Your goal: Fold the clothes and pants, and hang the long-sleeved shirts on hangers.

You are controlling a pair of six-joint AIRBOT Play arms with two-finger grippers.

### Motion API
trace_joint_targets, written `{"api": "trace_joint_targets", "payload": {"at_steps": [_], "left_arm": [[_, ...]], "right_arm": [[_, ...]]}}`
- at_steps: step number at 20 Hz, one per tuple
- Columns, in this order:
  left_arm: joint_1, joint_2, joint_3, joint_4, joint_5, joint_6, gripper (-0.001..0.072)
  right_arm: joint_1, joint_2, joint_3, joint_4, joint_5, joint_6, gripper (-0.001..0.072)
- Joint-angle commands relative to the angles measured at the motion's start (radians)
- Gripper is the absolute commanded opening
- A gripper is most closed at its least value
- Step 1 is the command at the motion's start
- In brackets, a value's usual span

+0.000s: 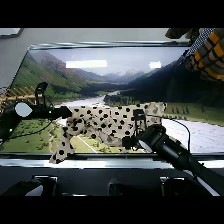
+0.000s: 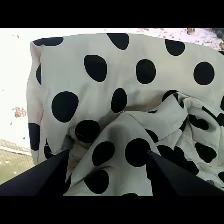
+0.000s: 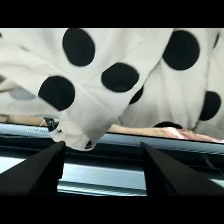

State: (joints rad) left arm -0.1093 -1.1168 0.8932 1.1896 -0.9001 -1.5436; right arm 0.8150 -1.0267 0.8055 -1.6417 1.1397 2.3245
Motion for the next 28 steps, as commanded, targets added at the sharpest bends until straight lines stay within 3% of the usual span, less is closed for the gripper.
{"api": "trace_joint_targets", "payload": {"at_steps": [1,6,9,11,12,16,21,24,28], "left_arm": [[0.0,0.001,0.0,0.0,0.0,0.0,0.0551],[0.0,0.001,0.0,0.0,0.0,0.0,0.0551],[-0.001,0.001,0.0,0.0,-0.001,0.0,0.0551],[-0.002,0.001,0.0,0.0,-0.01,0.0,0.0551],[-0.006,0.001,0.0,0.0,-0.024,0.001,0.0551],[-0.084,0.001,0.0,0.0,-0.101,0.064,0.0551],[-0.242,0.001,0.0,0.022,-0.104,0.208,0.0551],[-0.29,-0.001,-0.001,0.117,-0.093,0.21,0.0551],[-0.329,-0.02,-0.002,0.113,-0.08,0.211,0.0551]], "right_arm": [[0.064,-0.022,-0.025,-0.027,-0.026,0.024,0.0529],[0.063,-0.138,-0.026,-0.213,-0.098,0.17,0.0518],[0.063,-0.148,-0.026,-0.285,-0.103,0.293,0.033],[0.063,-0.147,-0.019,-0.278,-0.094,0.308,0.0072],[0.063,-0.145,-0.009,-0.266,-0.082,0.303,0.0032],[0.063,-0.115,0.065,-0.268,-0.043,0.298,0.0031],[0.063,-0.112,0.082,-0.243,-0.024,0.298,0.0031],[0.063,-0.112,0.082,-0.237,-0.013,0.303,0.0032],[0.063,-0.112,0.082,-0.226,-0.013,0.306,0.0032]]}}
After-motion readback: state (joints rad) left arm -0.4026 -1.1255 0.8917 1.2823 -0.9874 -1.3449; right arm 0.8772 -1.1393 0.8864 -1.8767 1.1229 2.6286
